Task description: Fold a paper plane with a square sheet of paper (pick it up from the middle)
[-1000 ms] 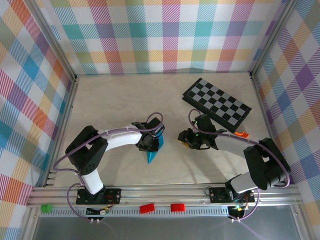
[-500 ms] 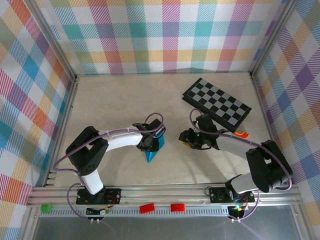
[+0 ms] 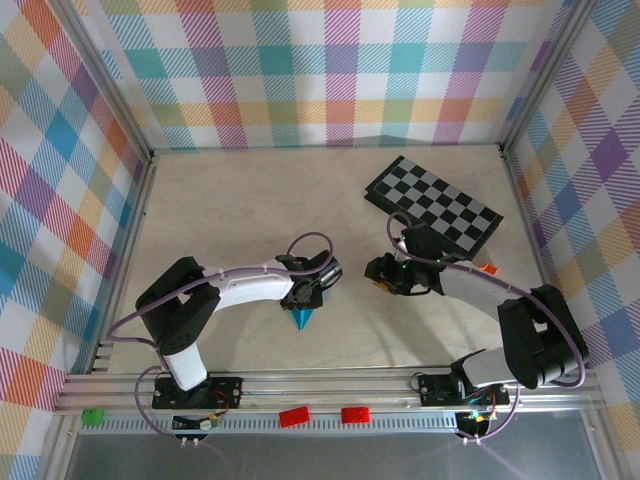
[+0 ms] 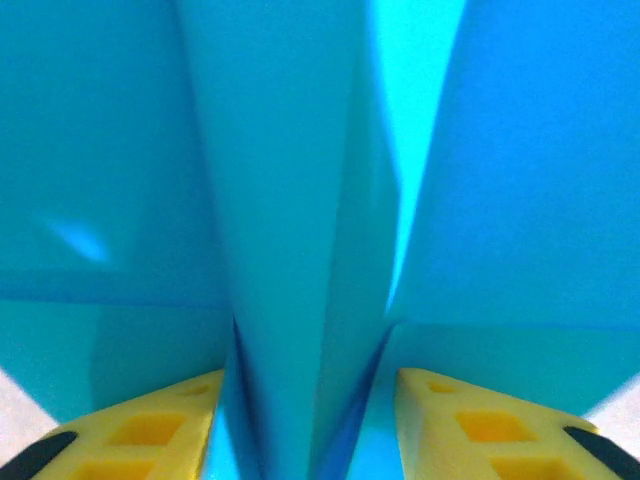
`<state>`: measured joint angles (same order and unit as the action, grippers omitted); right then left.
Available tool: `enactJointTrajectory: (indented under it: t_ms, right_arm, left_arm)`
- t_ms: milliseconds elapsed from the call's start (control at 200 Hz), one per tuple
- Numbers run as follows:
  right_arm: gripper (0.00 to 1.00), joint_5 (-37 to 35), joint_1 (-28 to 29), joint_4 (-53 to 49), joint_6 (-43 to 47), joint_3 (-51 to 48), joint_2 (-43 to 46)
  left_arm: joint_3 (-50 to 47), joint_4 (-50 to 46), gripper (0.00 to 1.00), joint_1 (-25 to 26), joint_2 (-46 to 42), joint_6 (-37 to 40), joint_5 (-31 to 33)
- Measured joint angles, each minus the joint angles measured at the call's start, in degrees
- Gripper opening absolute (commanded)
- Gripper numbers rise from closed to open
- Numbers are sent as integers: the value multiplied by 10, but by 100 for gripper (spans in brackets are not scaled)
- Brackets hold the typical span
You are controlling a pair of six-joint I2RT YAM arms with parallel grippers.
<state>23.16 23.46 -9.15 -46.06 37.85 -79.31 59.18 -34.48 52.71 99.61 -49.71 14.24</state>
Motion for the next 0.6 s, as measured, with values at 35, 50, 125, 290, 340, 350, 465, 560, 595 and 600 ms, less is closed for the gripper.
enactJointTrajectory:
  t_ms: [35, 50, 125, 290, 340, 350, 465, 560, 595, 600]
  right_arm:
    - [39, 1, -2, -3, 3, 3, 5]
    - [39, 1, -3, -5, 5, 4, 8]
    - [40, 1, -7, -14, 12, 9, 22]
    - [45, -9, -14, -38, 27, 12, 57]
    - [49, -21, -14, -52, 34, 14, 70]
    - [50, -24, -14, -56, 37, 14, 72]
    - [60, -85, -14, -106, 54, 24, 114]
    - [66, -174, -14, -150, 74, 36, 156]
    - [70, -212, -14, -160, 80, 38, 172]
    - [71, -222, -14, -163, 80, 38, 176]
  left_arm:
    - [3, -3, 51, 3, -3, -9, 5]
    - [4, -5, 51, 4, -4, -13, 5]
    - [11, -16, 56, 11, -16, -27, 16]
    - [16, -27, 59, 27, -60, -51, 37]
    - [16, -31, 60, 31, -77, -55, 43]
    - [16, -31, 60, 32, -80, -57, 44]
    - [-1, -33, 64, 35, -139, -58, 70]
    - [-30, -38, 71, 28, -214, -42, 103]
    - [-47, -38, 73, 19, -250, -27, 113]
    - [-49, -37, 74, 18, -254, -24, 114]
